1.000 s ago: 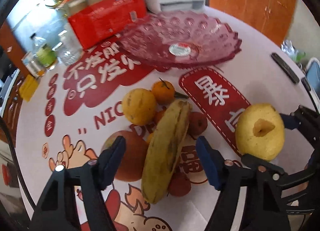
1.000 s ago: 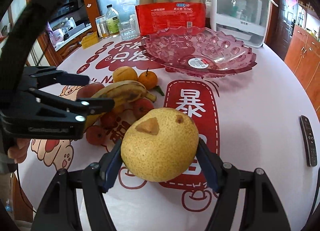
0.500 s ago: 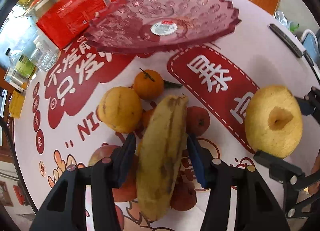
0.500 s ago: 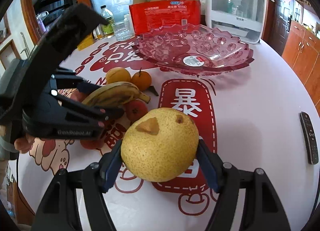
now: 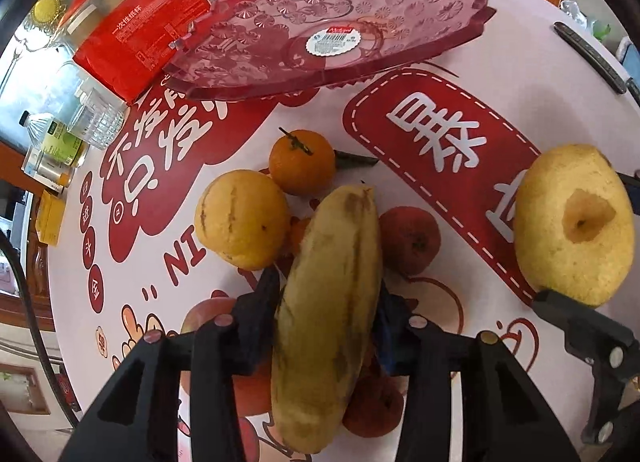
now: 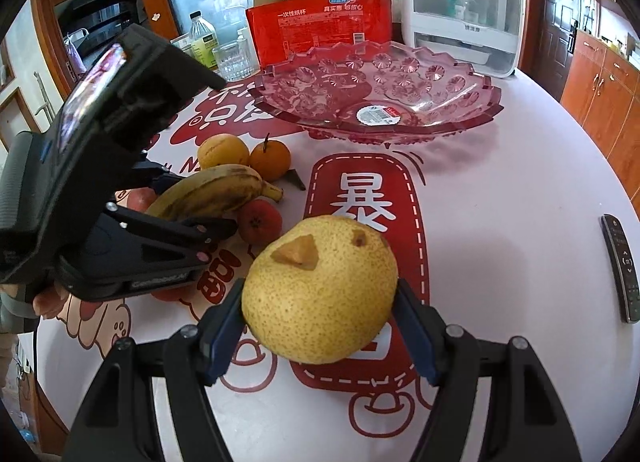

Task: Organize fruits
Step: 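Grasp the banana with the left gripper while the right gripper holds the pear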

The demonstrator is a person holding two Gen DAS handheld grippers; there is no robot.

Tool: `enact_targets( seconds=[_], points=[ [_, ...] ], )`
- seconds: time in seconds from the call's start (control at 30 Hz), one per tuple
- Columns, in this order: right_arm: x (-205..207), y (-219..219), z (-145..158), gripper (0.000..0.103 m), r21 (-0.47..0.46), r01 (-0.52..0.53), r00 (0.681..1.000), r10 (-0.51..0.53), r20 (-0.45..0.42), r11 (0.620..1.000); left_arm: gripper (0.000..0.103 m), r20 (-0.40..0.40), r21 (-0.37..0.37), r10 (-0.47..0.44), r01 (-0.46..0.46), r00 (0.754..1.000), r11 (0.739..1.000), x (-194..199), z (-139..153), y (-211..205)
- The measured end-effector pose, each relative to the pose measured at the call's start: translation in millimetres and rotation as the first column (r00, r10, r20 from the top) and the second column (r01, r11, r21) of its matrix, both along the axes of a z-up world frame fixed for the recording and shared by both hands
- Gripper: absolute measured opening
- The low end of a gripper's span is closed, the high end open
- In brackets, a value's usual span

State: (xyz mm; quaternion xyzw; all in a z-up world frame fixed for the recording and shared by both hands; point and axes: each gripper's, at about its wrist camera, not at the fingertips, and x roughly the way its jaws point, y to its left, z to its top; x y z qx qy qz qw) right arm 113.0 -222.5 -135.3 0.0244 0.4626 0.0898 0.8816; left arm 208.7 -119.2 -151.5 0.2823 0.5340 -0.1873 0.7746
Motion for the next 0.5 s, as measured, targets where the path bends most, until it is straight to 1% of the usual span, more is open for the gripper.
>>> enact_targets(
  seconds=[0.07, 0.13, 0.27, 0.4, 0.5],
  points=[
    [0, 0, -1, 0.071, 0.0, 0.001, 1.0, -0.001, 0.0, 1.0, 0.041, 0.0, -0.002, 0.01, -0.01, 1.0, 1.0, 3, -1, -1],
    [0, 0, -1, 0.071, 0.001, 0.004, 1.0, -0.004, -0.002, 1.0, 0.038, 0.009, -0.014, 0.019, -0.019, 1.0, 1.0, 4, -1, 0],
    [-1, -2, -1, 0.071, 0.005, 0.006, 1.0, -0.006, 0.002, 1.0, 0.035, 0.007, -0.062, 0.044, -0.044, 0.999, 0.997, 5, 3, 4],
    [-2, -3, 2, 0.071, 0.01, 0.009, 1.0, -0.009, 0.009, 1.0, 0.035, 0.0, -0.092, 0.077, -0.076, 0.997, 0.993, 3, 6, 10],
    [-2, -4, 4, 0.071, 0.013, 0.01, 1.0, -0.011, 0.015, 1.0, 0.035, -0.01, -0.129, 0.1, -0.1, 0.995, 0.986, -1, 13, 14]
  ],
)
